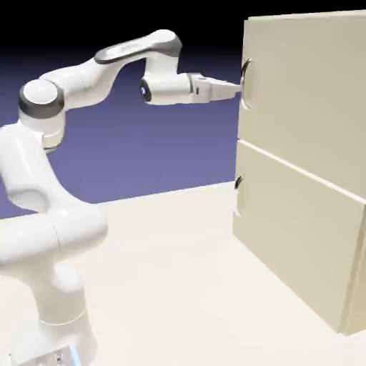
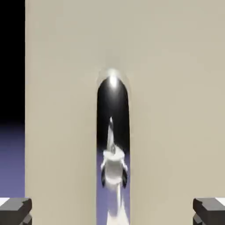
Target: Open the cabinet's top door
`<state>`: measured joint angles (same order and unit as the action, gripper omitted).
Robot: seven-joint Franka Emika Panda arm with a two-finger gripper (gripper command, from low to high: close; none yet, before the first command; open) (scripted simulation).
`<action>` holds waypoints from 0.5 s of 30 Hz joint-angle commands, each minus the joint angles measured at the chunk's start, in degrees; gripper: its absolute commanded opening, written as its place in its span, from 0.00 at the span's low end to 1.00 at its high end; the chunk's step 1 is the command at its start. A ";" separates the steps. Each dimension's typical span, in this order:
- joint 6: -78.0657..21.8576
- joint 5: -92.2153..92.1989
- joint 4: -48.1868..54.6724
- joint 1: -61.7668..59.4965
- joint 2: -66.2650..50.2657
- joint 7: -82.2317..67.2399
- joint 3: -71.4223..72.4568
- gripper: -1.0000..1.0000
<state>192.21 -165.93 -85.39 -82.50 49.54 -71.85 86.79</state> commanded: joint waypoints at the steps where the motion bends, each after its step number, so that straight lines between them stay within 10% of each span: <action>1: 0.14 0.00 1.65 -1.96 -0.22 -0.10 1.28 0.50; 2: 0.26 0.00 3.06 -3.64 -0.41 -0.19 2.39 0.50; 3: 0.26 0.00 3.06 -3.64 -0.42 -0.19 2.39 0.00; 15: -10.56 -0.08 -17.46 19.15 -5.11 -6.58 -11.61 0.00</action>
<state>181.60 -166.00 -102.84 -63.36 44.43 -78.46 75.18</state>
